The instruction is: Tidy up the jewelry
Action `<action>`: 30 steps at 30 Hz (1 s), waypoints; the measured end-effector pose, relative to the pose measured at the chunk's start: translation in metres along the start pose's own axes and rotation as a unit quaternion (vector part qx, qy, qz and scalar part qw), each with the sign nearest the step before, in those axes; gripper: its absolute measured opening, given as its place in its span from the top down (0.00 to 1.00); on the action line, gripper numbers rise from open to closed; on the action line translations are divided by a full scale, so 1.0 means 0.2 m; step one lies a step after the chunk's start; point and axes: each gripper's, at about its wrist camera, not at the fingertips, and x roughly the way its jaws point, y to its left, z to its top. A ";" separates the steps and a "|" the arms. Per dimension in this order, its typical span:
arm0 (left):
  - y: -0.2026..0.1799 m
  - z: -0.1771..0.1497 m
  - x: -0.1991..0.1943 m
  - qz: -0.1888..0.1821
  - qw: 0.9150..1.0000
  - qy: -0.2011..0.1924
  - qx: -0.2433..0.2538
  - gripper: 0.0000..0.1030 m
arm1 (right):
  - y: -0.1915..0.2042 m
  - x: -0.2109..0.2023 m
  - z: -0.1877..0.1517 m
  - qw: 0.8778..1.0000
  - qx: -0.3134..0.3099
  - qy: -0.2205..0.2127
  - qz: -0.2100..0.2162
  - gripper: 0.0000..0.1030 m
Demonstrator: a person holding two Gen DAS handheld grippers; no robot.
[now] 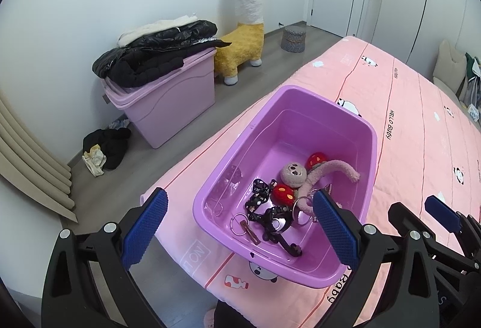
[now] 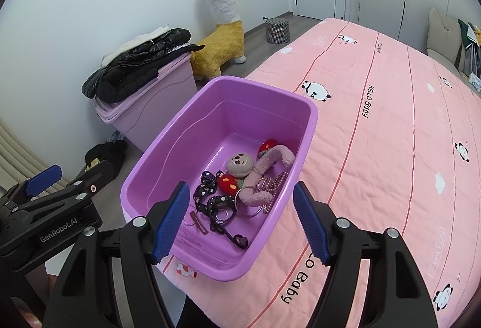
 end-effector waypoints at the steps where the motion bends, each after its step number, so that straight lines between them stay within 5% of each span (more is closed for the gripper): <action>1: 0.00 0.00 0.00 0.000 1.000 0.000 -0.001 0.07 | 0.00 0.00 0.00 1.000 0.000 0.000 -0.001 0.34; 30: 0.00 -0.01 -0.02 -0.006 1.000 -0.003 0.002 0.07 | 0.01 -0.03 0.00 1.000 0.000 -0.004 -0.005 0.34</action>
